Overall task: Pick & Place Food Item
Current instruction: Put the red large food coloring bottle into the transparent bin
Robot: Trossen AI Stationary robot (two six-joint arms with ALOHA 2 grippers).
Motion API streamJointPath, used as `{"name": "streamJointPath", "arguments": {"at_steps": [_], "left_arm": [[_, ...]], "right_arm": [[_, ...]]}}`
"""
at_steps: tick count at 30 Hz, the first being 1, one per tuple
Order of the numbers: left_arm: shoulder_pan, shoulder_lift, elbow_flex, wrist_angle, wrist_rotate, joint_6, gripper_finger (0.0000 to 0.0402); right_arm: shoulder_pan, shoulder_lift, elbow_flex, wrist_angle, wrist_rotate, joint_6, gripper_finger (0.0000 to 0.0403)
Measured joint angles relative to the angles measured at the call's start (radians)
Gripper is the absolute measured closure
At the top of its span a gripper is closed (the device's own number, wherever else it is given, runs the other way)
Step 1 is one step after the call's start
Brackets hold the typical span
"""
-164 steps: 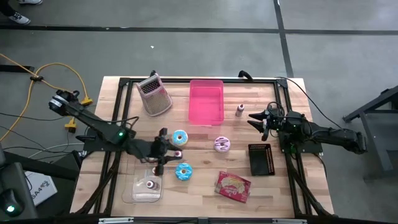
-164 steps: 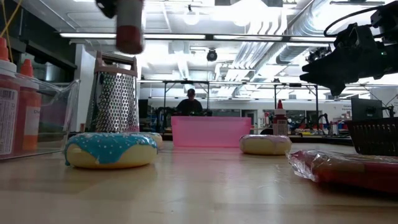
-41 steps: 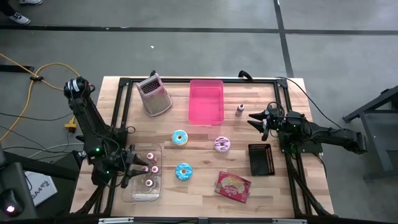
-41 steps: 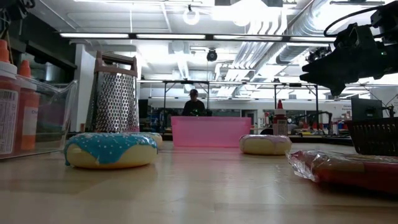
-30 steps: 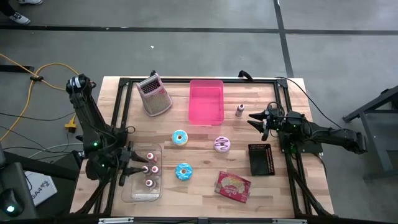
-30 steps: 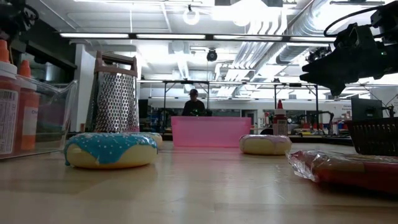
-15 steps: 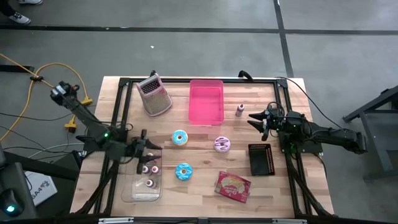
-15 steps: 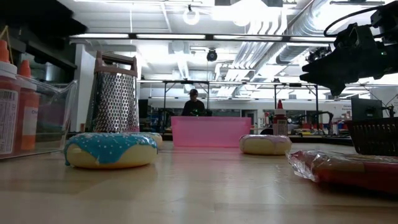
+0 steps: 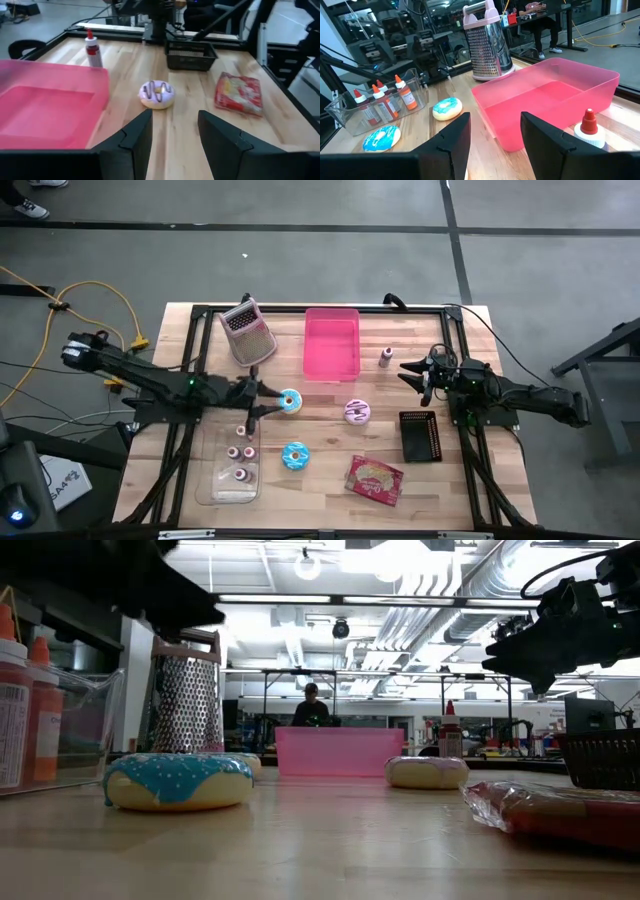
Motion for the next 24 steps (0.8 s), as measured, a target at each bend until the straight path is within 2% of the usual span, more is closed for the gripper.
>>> {"name": "streamJointPath", "arguments": {"at_steps": [5, 12, 24], "left_arm": [[0.087, 0.028, 0.0, 0.053, 0.086, 0.04, 0.025], [0.161, 0.028, 0.0, 0.061, 0.102, 0.076, 0.025], [0.175, 0.028, 0.0, 0.065, 0.101, 0.076, 0.025]], "right_arm": [[0.0, 0.0, 0.0, 0.0, 0.0, 0.0, 0.0243], [0.0, 0.0, 0.0, 0.0, 0.0, 0.0, 0.0243], [0.0, 0.0, 0.0, 0.0, 0.0, 0.0, 0.0243]]}}
